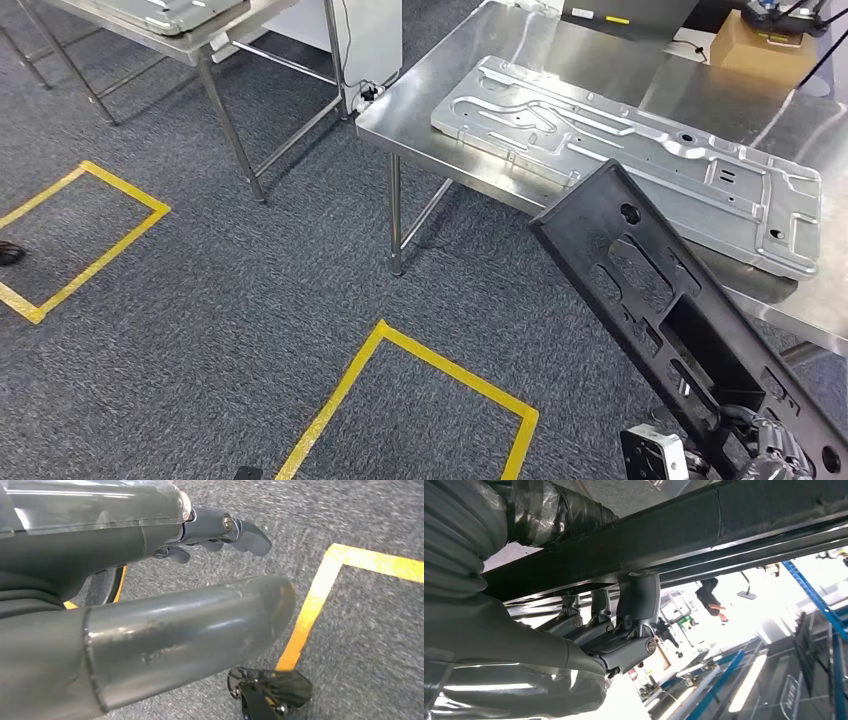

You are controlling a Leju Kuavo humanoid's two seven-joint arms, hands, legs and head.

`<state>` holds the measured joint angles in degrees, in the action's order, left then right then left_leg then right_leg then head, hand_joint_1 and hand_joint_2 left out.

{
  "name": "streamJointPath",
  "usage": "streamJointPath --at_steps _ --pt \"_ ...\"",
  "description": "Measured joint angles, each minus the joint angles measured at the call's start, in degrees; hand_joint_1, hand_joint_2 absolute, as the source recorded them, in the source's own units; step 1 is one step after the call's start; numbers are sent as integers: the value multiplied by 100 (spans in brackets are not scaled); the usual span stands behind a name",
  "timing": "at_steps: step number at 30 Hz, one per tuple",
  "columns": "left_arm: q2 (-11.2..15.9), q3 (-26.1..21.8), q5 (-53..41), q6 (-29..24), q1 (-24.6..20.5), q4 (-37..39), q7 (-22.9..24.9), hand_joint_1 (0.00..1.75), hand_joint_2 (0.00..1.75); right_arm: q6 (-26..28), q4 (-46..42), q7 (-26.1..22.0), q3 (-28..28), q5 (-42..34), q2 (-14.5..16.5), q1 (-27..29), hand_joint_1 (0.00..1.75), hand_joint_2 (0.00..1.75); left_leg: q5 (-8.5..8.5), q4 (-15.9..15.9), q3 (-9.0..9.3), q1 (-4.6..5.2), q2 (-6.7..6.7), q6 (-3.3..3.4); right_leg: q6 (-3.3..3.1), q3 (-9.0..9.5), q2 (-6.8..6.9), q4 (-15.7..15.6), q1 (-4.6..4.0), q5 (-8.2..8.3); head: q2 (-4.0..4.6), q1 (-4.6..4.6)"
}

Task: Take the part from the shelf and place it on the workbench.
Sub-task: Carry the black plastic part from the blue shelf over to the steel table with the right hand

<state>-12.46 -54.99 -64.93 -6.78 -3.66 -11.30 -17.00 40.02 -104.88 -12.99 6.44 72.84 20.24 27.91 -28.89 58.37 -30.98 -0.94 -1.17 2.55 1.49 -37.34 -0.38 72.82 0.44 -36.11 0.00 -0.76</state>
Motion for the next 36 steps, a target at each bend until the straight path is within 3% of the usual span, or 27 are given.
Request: streamJointPath --at_steps 1,2,4,6,8,10,12,15,16,17,18,20,22,26,28,31,32,33,35,36 --pt "0 -9 -3 1 6 0 0 0 0 -1 20 -1 -5 2 0 3 175 175 -46 -1 47 0 -25 -8 20 -154 6 110 17 -34 0 0" --pt "0 -19 -7 2 12 0 1 0 0 -1 40 0 -12 14 0 5 175 175 -96 -1 106 -1 -49 -20 28 -213 18 35 30 49 0 0" --pt "-1 -33 -16 3 16 0 2 0 0 -2 69 0 -27 51 0 3 175 175 -200 -9 235 -2 -93 -49 8 -78 85 -584 35 550 0 -1" --pt "-2 -43 -21 3 6 1 3 0 0 -2 91 -2 -35 75 0 -2 175 175 -291 -26 346 2 -131 -100 -57 76 185 -1103 -10 886 0 -1" --pt "-2 -56 -22 3 -4 2 7 0 0 -1 107 -3 -43 87 0 -7 175 175 -321 -22 462 7 -155 -181 -153 124 208 -1230 -61 908 0 -6" --pt "-4 -66 -24 4 -17 2 13 0 0 0 115 1 -55 98 1 -10 175 175 -298 81 515 0 -149 -250 -252 240 152 -1307 -55 937 0 -11" --pt "-7 -69 -29 6 -39 2 15 0 0 0 128 19 -74 113 2 -26 175 175 -374 496 321 -19 -51 -269 -328 373 112 -1370 -31 917 1 -9" --pt "-6 -73 -56 7 -36 2 20 0 0 0 175 82 -108 148 2 -55 175 175 -834 1434 -321 -32 67 -299 -396 478 46 -1396 -31 829 0 -2" --pt "-5 -74 -64 7 -23 2 24 0 0 0 196 104 -114 165 2 -57 175 175 -910 1555 -474 -33 72 -313 -396 519 11 -1394 -36 790 0 -2" --pt "-3 -76 -68 6 -9 2 28 0 0 0 214 123 -116 184 2 -56 175 175 -863 1505 -545 -32 73 -319 -389 570 -21 -1393 -40 749 0 -1" --pt "-1 -78 -69 5 1 2 31 0 0 0 230 143 -119 205 2 -57 175 175 -692 1292 -536 -32 73 -311 -377 631 -47 -1391 -41 705 1 0" --pt "6 -82 -74 5 12 2 33 0 0 -1 260 193 -125 255 2 -60 175 175 -163 622 -403 -23 81 -264 -334 745 -73 -1380 -47 607 1 0" --pt "10 -84 -86 7 6 2 33 0 0 -2 284 288 -134 325 -5 -66 175 175 65 227 -324 6 89 -204 -265 788 -90 -1377 -57 529 1 0" --pt "10 -87 -119 11 18 2 33 0 0 -1 308 450 -158 451 -54 -72 175 175 93 97 -184 -6 101 -61 -122 815 -69 -1216 -58 491 1 -2" --pt "10 -88 -121 15 7 2 32 0 0 0 312 479 -163 466 -89 -85 175 175 65 51 -72 -18 99 -13 -58 572 -28 -754 -28 325 1 -3" --pt "11 -88 -139 28 3 2 32 0 0 -1 321 606 -168 532 -172 -97 175 175 -40 41 32 -17 99 0 30 -60 -6 88 14 -37 2 -4" --pt "11 -88 -157 39 10 2 32 0 0 -5 323 674 -167 554 -220 -103 175 175 -86 41 84 -17 99 -5 41 -166 0 110 23 -8 1 -4" --pt "11 -88 -177 51 17 2 32 0 0 -17 325 745 -166 562 -278 -119 175 175 -135 41 149 -17 100 -12 37 -177 5 -58 29 144 1 -4" --pt "10 -87 -228 84 22 2 26 0 0 -86 334 878 -137 542 -426 -191 175 175 -237 34 284 -20 96 -31 -22 -11 18 -725 17 680 1 -3" --pt "9 -86 -257 100 18 2 21 0 0 -152 355 943 -103 517 -516 -255 175 175 -280 22 339 -22 97 -53 -61 51 32 -983 -12 842 1 -1"
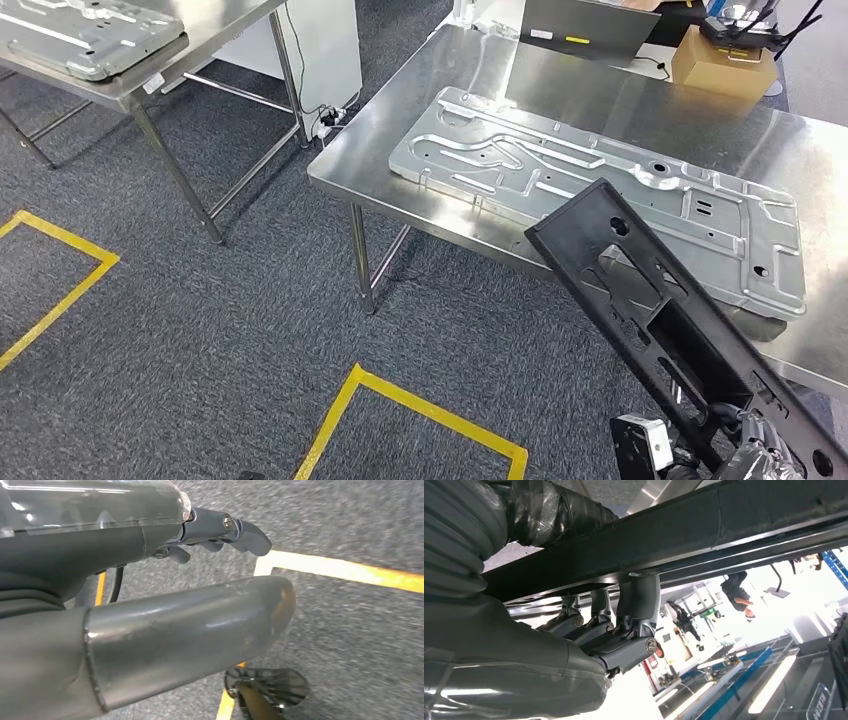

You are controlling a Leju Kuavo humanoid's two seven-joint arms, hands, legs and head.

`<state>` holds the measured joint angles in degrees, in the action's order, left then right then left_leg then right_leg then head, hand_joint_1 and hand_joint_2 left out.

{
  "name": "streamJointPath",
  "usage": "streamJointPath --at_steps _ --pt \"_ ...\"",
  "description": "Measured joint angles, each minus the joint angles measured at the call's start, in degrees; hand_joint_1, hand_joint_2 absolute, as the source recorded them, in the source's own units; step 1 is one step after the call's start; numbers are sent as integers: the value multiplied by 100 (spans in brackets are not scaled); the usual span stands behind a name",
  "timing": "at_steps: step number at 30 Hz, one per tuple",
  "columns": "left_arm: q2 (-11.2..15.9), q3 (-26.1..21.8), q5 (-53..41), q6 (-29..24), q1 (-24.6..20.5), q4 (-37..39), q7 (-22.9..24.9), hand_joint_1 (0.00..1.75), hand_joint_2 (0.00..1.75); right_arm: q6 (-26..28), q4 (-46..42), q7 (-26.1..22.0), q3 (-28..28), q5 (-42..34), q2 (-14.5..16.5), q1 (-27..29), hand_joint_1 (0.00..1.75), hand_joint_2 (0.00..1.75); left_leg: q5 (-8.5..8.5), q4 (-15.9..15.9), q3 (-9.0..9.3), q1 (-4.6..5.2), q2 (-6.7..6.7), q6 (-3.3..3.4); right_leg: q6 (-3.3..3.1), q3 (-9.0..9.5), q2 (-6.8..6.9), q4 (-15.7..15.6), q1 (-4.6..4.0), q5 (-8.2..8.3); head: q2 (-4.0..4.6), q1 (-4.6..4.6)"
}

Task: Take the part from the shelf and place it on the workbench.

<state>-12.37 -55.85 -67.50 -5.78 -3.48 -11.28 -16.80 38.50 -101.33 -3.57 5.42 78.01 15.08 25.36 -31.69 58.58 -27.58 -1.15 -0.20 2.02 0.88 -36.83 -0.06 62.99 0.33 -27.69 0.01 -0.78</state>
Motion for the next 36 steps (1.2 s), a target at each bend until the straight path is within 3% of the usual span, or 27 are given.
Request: streamJointPath --at_steps 1,3,5,6,9,11,12,13,14,16,17,19,21,22,24,26,27,28,30,32,35,36 --pt "0 2 -31 14 -9 0 -4 0 0 -77 28 53 46 -31 -94 -75 175 175 -41 -20 37 -3 -3 -33 -44 41 9 -162 -32 98 -1 2" --pt "1 10 -95 50 -28 0 -9 0 0 -249 126 151 161 -97 -292 -270 175 175 -54 -13 139 5 -11 -112 -137 86 7 -264 -79 74 0 3" --pt "1 19 -145 83 -53 0 -10 0 0 -383 261 209 265 -138 -468 -493 175 175 -54 114 188 10 -23 -156 -221 237 -19 -371 -49 113 1 3" --pt "1 21 -163 91 -69 0 -11 0 0 -439 337 227 302 -149 -542 -611 175 175 -84 284 120 9 -21 -163 -251 309 -24 -403 -31 108 2 6" --pt "4 29 -231 108 -95 0 -12 0 0 -639 648 303 345 -165 -745 -986 175 175 -446 1239 -495 5 -9 -175 -296 437 -42 -439 -16 42 1 9" --pt "8 36 -288 120 -79 0 -5 0 0 -774 935 411 343 -156 -897 -1242 175 175 -625 1544 -870 5 -6 -204 -287 522 -70 -438 -19 -42 1 9" --pt "13 43 -315 125 -69 0 -2 0 0 -828 1082 476 334 -147 -975 -1374 175 175 -543 1428 -941 6 -5 -205 -274 583 -82 -437 -19 -91 0 9" --pt "20 52 -340 130 -62 0 2 0 0 -878 1229 546 316 -132 -1053 -1513 175 175 -329 1156 -940 8 -5 -187 -259 653 -89 -436 -20 -145 1 10" --pt "28 62 -363 135 -55 0 4 0 0 -921 1369 607 290 -113 -1126 -1651 175 175 6 797 -905 15 -7 -156 -239 713 -92 -437 -19 -202 0 11" --pt "44 89 -397 150 -56 0 10 0 0 -992 1628 704 225 -67 -1260 -1911 175 175 461 291 -836 47 -6 -105 -174 800 -97 -426 -28 -305 0 9" --pt "48 105 -412 158 -56 0 14 0 0 -1024 1738 746 193 -36 -1323 -2024 175 175 568 186 -824 62 -3 -81 -133 826 -97 -419 -31 -334 -1 9" --pt "49 139 -438 170 -58 0 21 0 0 -1074 1924 809 133 33 -1435 -2208 175 175 566 132 -762 64 11 -25 -57 851 -92 -389 -32 -333 -1 10" --pt "47 156 -461 179 -62 0 26 0 0 -1125 2079 853 70 145 -1527 -2346 175 175 573 49 -658 42 28 34 1 764 -66 -160 -13 -300 -1 7" --pt "47 161 -469 182 -69 0 27 0 0 -1158 2146 875 39 213 -1571 -2418 175 175 563 15 -600 32 34 56 27 616 -52 94 1 -334 -1 6" --pt "48 165 -476 191 -76 0 30 0 0 -1221 2279 915 -28 330 -1641 -2534 175 175 499 -13 -516 31 41 80 94 162 -34 741 31 -557 -1 4" --pt "48 167 -481 197 -68 0 31 0 0 -1258 2394 938 -80 399 -1682 -2584 175 175 403 -15 -413 30 55 78 144 -215 -26 1083 60 -794 0 4" --pt "48 167 -484 198 -62 0 32 0 0 -1275 2443 949 -108 443 -1700 -2599 175 175 346 -15 -343 30 65 69 153 -287 -23 1003 73 -768 0 3" --pt "48 167 -491 199 -58 0 33 0 0 -1301 2488 961 -144 510 -1718 -2621 175 175 286 -15 -264 29 72 55 152 -281 -21 762 83 -602 0 3" --pt "48 167 -518 202 -54 1 37 0 0 -1388 2580 981 -263 692 -1754 -2693 175 175 158 -21 -115 30 73 9 120 -171 -9 96 77 0 -1 7" --pt "48 168 -548 209 -68 2 41 0 0 -1513 2672 999 -469 904 -1770 -2790 175 175 47 -44 -22 31 66 -63 33 -104 7 -252 25 342 -1 -1" --pt "48 172 -584 223 -100 2 45 0 0 -1657 2746 1105 -916 1128 -1772 -2963 175 175 28 4 85 38 50 -186 -127 16 -7 -323 -1 309 0 -12" --pt "48 173 -592 226 -113 2 44 0 0 -1682 2760 1152 -1073 1159 -1771 -3032 175 175 49 164 46 38 47 -211 -175 88 -14 -361 8 285 0 -10"
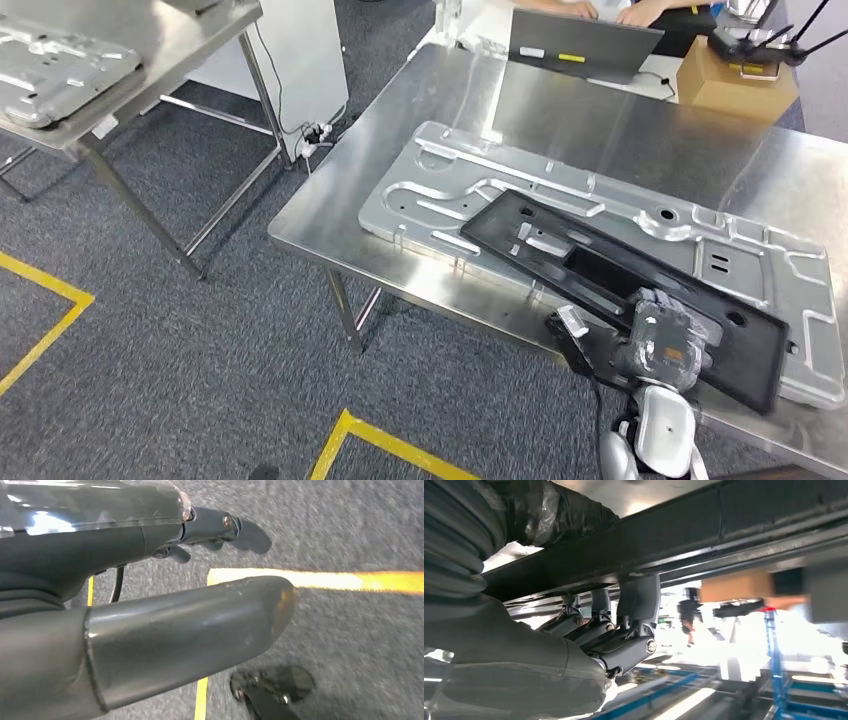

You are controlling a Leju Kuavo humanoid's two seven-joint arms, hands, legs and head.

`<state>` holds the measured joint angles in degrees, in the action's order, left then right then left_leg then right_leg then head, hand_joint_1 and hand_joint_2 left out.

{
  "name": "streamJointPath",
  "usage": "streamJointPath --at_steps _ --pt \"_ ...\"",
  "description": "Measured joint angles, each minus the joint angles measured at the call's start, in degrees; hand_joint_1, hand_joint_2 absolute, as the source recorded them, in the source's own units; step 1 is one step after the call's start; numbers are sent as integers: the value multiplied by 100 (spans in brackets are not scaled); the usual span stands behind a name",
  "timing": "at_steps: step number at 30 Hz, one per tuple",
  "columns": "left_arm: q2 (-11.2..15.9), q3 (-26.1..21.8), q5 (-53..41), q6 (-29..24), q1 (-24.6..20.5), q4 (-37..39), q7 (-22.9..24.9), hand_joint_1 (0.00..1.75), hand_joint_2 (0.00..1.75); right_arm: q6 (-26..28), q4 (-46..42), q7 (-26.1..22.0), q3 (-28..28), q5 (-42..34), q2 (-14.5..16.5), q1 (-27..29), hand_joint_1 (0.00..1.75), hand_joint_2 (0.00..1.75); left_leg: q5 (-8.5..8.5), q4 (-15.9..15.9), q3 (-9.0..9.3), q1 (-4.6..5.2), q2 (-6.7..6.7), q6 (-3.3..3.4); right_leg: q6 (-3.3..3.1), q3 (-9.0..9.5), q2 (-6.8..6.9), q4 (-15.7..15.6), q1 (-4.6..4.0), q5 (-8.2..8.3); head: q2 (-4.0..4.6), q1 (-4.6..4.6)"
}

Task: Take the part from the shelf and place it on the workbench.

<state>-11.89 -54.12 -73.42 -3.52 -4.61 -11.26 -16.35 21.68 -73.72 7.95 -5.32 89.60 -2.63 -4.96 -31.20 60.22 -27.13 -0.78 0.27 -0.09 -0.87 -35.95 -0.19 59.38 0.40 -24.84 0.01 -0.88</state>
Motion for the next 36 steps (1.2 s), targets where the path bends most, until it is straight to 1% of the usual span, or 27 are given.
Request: streamJointPath --at_steps 2,4,5,6,7,8,9,10,11,12,14,16,17,19,20,21,22,23,24,25,26,27,29,31,33,35,36 --pt "-2 5 -4 2 -26 0 -1 0 0 -29 32 66 -271 22 1 -128 175 175 -82 586 -340 -10 -3 -24 -74 131 2 -54 6 -60 0 5" --pt "-4 13 -13 7 -21 0 1 0 0 -72 74 117 -498 25 1 -214 175 175 -371 1221 -840 -8 -3 -40 -117 229 4 -62 -16 -157 0 9" --pt "-5 16 -24 8 -6 0 3 0 0 -108 101 156 -618 25 1 -250 175 175 -503 1365 -1026 -5 -3 -43 -128 288 -2 -62 -32 -212 1 8" --pt "-4 19 -38 9 9 0 4 0 0 -155 132 200 -755 25 1 -293 175 175 -538 1344 -1136 1 -3 -34 -134 358 -13 -62 -49 -271 1 8" --pt "-4 19 -50 8 20 0 5 0 0 -205 166 247 -904 25 2 -348 175 175 -431 1156 -1168 12 -4 -8 -138 436 -24 -62 -65 -330 1 9" --pt "-2 21 -61 7 25 0 5 0 0 -253 198 290 -1057 25 7 -409 175 175 -182 839 -1138 32 -5 40 -136 513 -32 -62 -80 -390 0 9" --pt "7 22 -67 5 29 0 6 0 0 -295 237 330 -1220 26 13 -481 175 175 172 484 -1097 63 -5 100 -129 583 -37 -56 -92 -451 0 8" --pt "16 25 -72 4 29 0 8 0 0 -332 278 366 -1386 26 20 -552 175 175 435 197 -1054 92 -2 145 -111 628 -49 -58 -101 -504 0 10" --pt "25 27 -76 3 28 0 11 0 0 -366 316 396 -1541 26 27 -618 175 175 636 10 -1022 116 -1 179 -84 654 -58 -69 -103 -549 1 11" --pt "33 29 -80 2 27 0 14 0 0 -390 354 415 -1683 27 34 -674 175 175 722 -85 -1006 128 3 201 -54 671 -66 -65 -105 -571 1 14" --pt "22 32 -85 3 21 0 16 0 0 -418 396 430 -1879 27 47 -757 175 175 711 -163 -914 104 13 234 5 712 -65 -61 -109 -583 0 18" --pt "5 34 -91 3 18 0 16 0 0 -421 428 430 -1993 27 58 -852 175 175 695 -257 -770 58 25 274 69 612 -50 213 -105 -585 0 13" --pt "-2 35 -94 2 14 0 16 0 0 -422 448 430 -2029 26 61 -901 175 175 674 -291 -702 40 28 286 105 436 -44 504 -85 -634 0 10" --pt "0 35 -87 -1 9 0 17 0 0 -422 492 431 -2071 26 63 -963 175 175 592 -313 -599 29 33 295 182 -48 -34 1165 -27 -876 0 7" --pt "0 34 -83 -2 14 0 18 0 0 -421 516 431 -2080 25 63 -968 175 175 537 -314 -539 24 37 288 212 -252 -27 1361 3 -1011 0 6" --pt "0 34 -79 -2 23 0 19 0 0 -419 536 431 -2085 23 62 -966 175 175 480 -312 -465 19 42 279 234 -377 -18 1388 28 -1066 0 5" --pt "-1 33 -79 -2 29 0 16 0 0 -418 552 431 -2088 20 62 -965 175 175 421 -311 -381 14 47 266 248 -418 -9 1241 47 -993 0 5" --pt "-3 33 -79 -2 33 0 12 0 0 -418 565 431 -2089 15 62 -966 175 175 357 -310 -291 11 51 247 249 -389 -2 940 59 -763 0 5" --pt "-5 33 -80 -1 36 1 7 0 0 -418 576 430 -2089 10 62 -969 175 175 294 -309 -217 9 55 222 238 -336 4 564 65 -394 0 4" --pt "-7 33 -81 4 32 1 1 0 0 -418 594 429 -2089 3 63 -976 175 175 233 -300 -158 10 64 189 217 -291 9 265 52 -105 0 6" --pt "-8 33 -83 9 25 2 -2 0 0 -415 613 428 -2091 -8 69 -980 175 175 177 -294 -128 11 71 148 183 -262 11 73 33 128 0 9" --pt "-9 33 -81 16 18 2 -9 0 0 -409 630 429 -2092 -17 78 -982 175 175 139 -278 -105 12 76 105 143 -258 8 -8 10 235 0 8" --pt "-9 33 -69 25 0 2 -35 0 0 -377 647 439 -2093 -30 107 -981 175 175 115 -231 -92 5 75 28 60 -215 -3 -16 -6 207 0 10" --pt "-9 31 -52 24 -4 2 -64 0 0 -306 640 452 -2093 -34 139 -959 175 175 60 18 -179 -6 55 -14 -19 -113 -5 -79 7 170 -1 11" --pt "-11 31 -39 16 -7 3 -78 0 0 -219 606 454 -2093 -40 178 -888 175 175 -205 611 -485 -15 29 -45 -89 -23 2 -112 2 122 -1 11" --pt "-14 31 -17 -2 -3 4 -82 0 0 -176 536 453 -2093 -43 216 -753 175 175 -496 1216 -881 -18 18 -76 -128 18 3 -102 -22 67 -1 11" --pt "-14 31 -7 -11 2 4 -82 0 0 -174 489 453 -2093 -44 232 -667 175 175 -507 1323 -1001 -18 17 -78 -135 36 0 -92 -35 38 -1 12"
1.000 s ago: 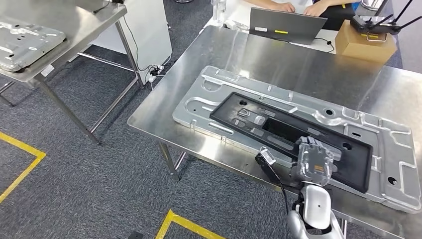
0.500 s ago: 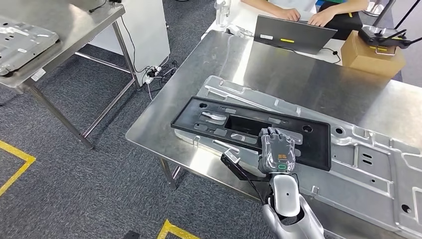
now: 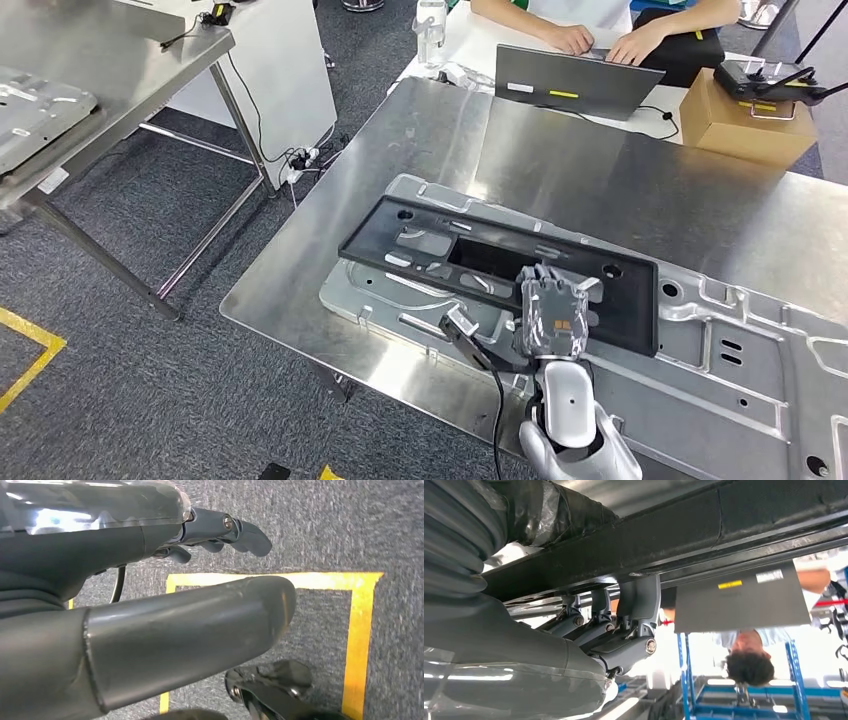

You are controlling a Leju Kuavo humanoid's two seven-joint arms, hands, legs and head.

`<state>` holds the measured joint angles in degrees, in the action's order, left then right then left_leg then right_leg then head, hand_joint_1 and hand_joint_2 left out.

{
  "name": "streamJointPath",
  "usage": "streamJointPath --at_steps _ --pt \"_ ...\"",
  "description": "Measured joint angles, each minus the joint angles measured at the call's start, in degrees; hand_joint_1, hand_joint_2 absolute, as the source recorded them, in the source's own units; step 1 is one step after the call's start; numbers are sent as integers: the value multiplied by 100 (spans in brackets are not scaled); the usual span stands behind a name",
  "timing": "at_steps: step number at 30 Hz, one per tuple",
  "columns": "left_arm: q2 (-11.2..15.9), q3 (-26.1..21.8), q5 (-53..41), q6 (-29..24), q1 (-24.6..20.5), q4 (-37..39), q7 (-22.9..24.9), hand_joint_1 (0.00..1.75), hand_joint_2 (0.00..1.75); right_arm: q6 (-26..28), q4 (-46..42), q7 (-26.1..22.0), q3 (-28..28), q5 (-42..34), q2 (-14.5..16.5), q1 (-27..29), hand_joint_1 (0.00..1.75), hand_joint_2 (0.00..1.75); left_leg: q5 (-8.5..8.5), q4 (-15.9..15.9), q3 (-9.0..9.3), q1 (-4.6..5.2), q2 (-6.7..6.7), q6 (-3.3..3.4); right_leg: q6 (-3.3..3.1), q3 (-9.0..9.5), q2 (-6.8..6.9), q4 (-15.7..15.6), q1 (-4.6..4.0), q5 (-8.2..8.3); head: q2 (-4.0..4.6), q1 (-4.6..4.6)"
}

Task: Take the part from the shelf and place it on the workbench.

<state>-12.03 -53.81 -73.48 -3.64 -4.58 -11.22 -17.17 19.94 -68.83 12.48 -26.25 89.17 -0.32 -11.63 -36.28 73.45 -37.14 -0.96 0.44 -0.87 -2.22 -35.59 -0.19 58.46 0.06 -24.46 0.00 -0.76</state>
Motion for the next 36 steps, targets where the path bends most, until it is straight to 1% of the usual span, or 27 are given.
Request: streamJointPath --at_steps 1,3,4,5,6,8,10,11,12,14,15,16,17,18,20,21,23,25,26,27,29,30,31,32,34,35,36 --pt "1 -1 10 -8 4 -1 0 0 0 1 -52 1 0 -1 15 90 131 131 117 -87 -28 1 0 6 1 21 -4 13 -10 -30 1 0" --pt "3 -2 15 -21 8 -2 0 0 0 1 -159 0 0 -1 50 250 44 44 605 -748 160 6 -4 56 14 72 -12 42 -24 -89 1 0" --pt "6 -2 13 -31 6 -2 -1 0 0 3 -205 1 0 -1 69 310 0 0 771 -1094 269 21 -7 84 27 89 -15 56 -32 -111 1 -1" --pt "9 -3 7 -42 -1 -2 -1 0 0 7 -245 0 0 -1 86 358 0 0 868 -1341 348 38 -8 116 49 91 -18 67 -37 -126 1 1" --pt "10 -3 -1 -53 -4 -2 0 0 0 11 -277 0 0 -1 98 395 0 0 902 -1461 384 56 -8 145 76 86 -19 73 -39 -136 0 1" --pt "10 -3 -11 -62 3 -1 4 0 0 21 -338 -2 0 -1 114 446 0 0 931 -1503 406 60 -4 199 138 82 -22 67 -48 -140 0 2" --pt "2 -5 -15 -65 14 -1 8 0 87 34 -391 -4 0 -1 121 470 0 0 998 -1564 443 25 -16 259 206 54 -19 171 -46 -239 0 -1" --pt "-2 -7 -15 -66 9 -1 8 0 131 42 -410 -4 0 -1 121 473 0 0 1017 -1594 458 6 -23 286 242 -30 -17 367 -39 -371 0 -2" --pt "-4 -7 -15 -66 5 -2 8 0 131 48 -422 -4 0 -1 121 479 0 0 1022 -1604 465 2 -32 302 275 -169 -14 675 -15 -550 0 -3" --pt "-4 -9 -4 -49 0 -2 5 0 44 54 -430 -4 0 -6 120 503 0 0 1015 -1602 464 1 -37 315 331 -520 -11 1397 30 -860 0 -3" --pt "-4 -11 10 -27 1 -2 0 0 0 53 -430 -4 0 -10 120 518 0 0 1010 -1601 467 -1 -37 313 354 -624 -10 1594 54 -890 0 -3" --pt "-4 -15 26 3 2 -2 -8 0 0 52 -430 -4 0 -14 119 529 0 0 1003 -1598 473 -4 -35 306 372 -623 -7 1577 75 -807 0 -3" --pt "-5 -19 39 34 2 -2 -18 0 0 52 -432 -4 0 -18 119 535 0 0 994 -1595 485 -9 -31 294 382 -506 -3 1336 96 -630 0 -3" --pt "-8 -22 48 55 2 -2 -28 0 0 51 -436 -4 0 -22 119 535 0 0 980 -1589 501 -14 -26 277 384 -307 3 942 112 -415 0 -3" --pt "-11 -34 52 77 -1 -2 -45 0 0 47 -442 -5 0 -39 120 527 0 0 945 -1568 516 -3 -16 220 360 38 9 256 99 -179 0 -2" --pt "-11 -40 55 82 -3 -2 -50 0 0 43 -442 -7 0 -51 121 525 0 0 932 -1562 517 4 -14 186 339 116 7 94 84 -157 0 -2" --pt "-10 -49 62 90 -6 -2 -53 0 0 37 -442 -10 0 -69 121 522 0 0 924 -1573 527 3 -13 110 280 130 -5 47 56 -177 0 1" --pt "-10 -54 66 90 -10 -2 -54 0 0 34 -443 -14 0 -81 134 514 0 0 847 -1497 512 -17 -17 44 204 162 -1 2 67 -161 0 2" --pt "-10 -56 67 90 -13 -2 -54 0 0 33 -443 -18 0 -85 146 506 0 0 733 -1331 445 -24 -18 22 161 180 7 -23 78 -151 0 2" --pt "-10 -57 69 90 -13 -2 -55 0 0 32 -442 -20 0 -89 158 501 0 0 564 -1041 314 -30 -20 7 128 192 17 -36 81 -148 0 4" --pt "-10 -57 90 100 -7 -1 -56 0 0 27 -439 -24 0 -95 171 495 0 0 212 -261 -60 -30 -20 -18 88 187 30 -25 64 -153 1 4" --pt "-10 -58 104 110 0 -1 -57 0 0 26 -437 -25 0 -99 174 497 0 0 135 14 -197 -30 -20 -25 82 181 32 -10 54 -153 1 4" --pt "-10 -58 119 124 5 -1 -59 0 0 25 -434 -27 0 -104 177 498 0 0 169 85 -237 -30 -21 -24 79 175 31 7 48 -153 1 3" --pt "-10 -60 127 141 6 -1 -62 0 0 25 -433 -31 0 -109 181 499 0 0 313 -91 -157 -30 -21 -14 80 170 27 27 45 -154 1 4" --pt "-7 -61 132 170 -2 -2 -70 0 0 27 -432 -42 0 -119 194 501 0 0 689 -855 214 -22 -20 28 99 161 13 65 35 -167 0 4" --pt "-4 -62 133 182 -9 -2 -75 0 0 28 -432 -46 0 -123 202 502 0 0 819 -1181 368 -12 -17 55 119 150 6 86 24 -172 0 3" --pt "-3 -62 133 187 -14 -1 -80 0 0 30 -432 -49 0 -130 208 505 0 0 886 -1376 455 0 -13 80 144 137 4 103 15 -169 0 2"
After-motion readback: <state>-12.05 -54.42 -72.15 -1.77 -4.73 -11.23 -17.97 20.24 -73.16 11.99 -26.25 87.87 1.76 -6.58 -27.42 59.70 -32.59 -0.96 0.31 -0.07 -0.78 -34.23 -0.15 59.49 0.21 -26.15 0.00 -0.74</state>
